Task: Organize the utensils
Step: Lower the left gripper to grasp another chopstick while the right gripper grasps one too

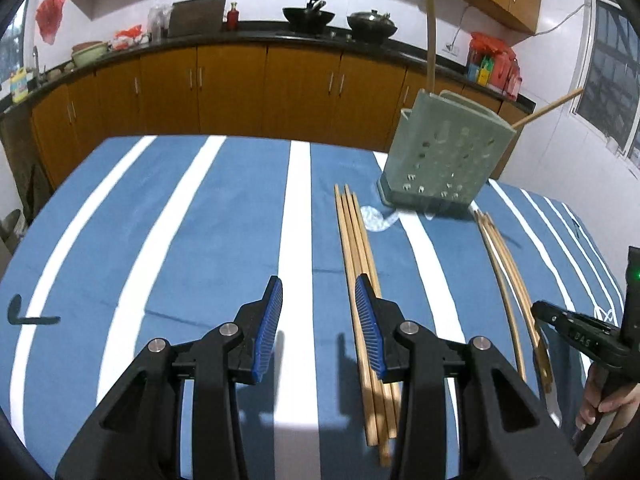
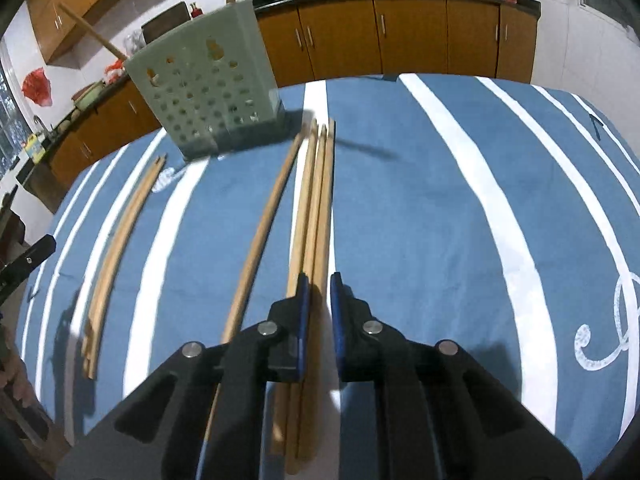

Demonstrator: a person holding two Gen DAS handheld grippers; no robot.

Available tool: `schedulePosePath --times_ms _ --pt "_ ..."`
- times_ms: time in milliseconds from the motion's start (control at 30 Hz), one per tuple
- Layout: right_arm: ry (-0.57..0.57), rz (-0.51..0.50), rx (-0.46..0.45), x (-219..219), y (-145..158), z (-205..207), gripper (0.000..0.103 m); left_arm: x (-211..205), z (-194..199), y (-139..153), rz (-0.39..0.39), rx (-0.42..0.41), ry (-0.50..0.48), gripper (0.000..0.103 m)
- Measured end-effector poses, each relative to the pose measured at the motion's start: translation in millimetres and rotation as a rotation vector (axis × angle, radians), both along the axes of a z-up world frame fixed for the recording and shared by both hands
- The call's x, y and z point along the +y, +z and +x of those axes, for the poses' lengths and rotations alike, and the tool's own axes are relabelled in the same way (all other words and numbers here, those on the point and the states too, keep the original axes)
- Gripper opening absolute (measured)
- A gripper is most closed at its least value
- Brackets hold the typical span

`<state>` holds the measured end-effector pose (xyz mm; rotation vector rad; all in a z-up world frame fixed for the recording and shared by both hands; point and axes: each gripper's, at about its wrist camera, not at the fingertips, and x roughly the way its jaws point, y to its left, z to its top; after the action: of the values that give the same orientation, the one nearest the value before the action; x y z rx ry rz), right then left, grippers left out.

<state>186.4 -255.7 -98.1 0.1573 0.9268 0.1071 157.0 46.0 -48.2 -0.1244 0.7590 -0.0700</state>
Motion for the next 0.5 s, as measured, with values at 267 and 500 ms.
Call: schedulePosePath --times_ms 267,500 --pt "0.019 -0.049 -0.006 3.6 0.3 -0.3 0.011 -4.7 0.6 -18.5 -0.017 0.048 -0.016 0.039" --pt "0.011 -0.106 0.0 2.7 -5.5 -0.7 0.009 -5.6 -1.0 -24.9 -0.025 0.072 -0.021 0.039"
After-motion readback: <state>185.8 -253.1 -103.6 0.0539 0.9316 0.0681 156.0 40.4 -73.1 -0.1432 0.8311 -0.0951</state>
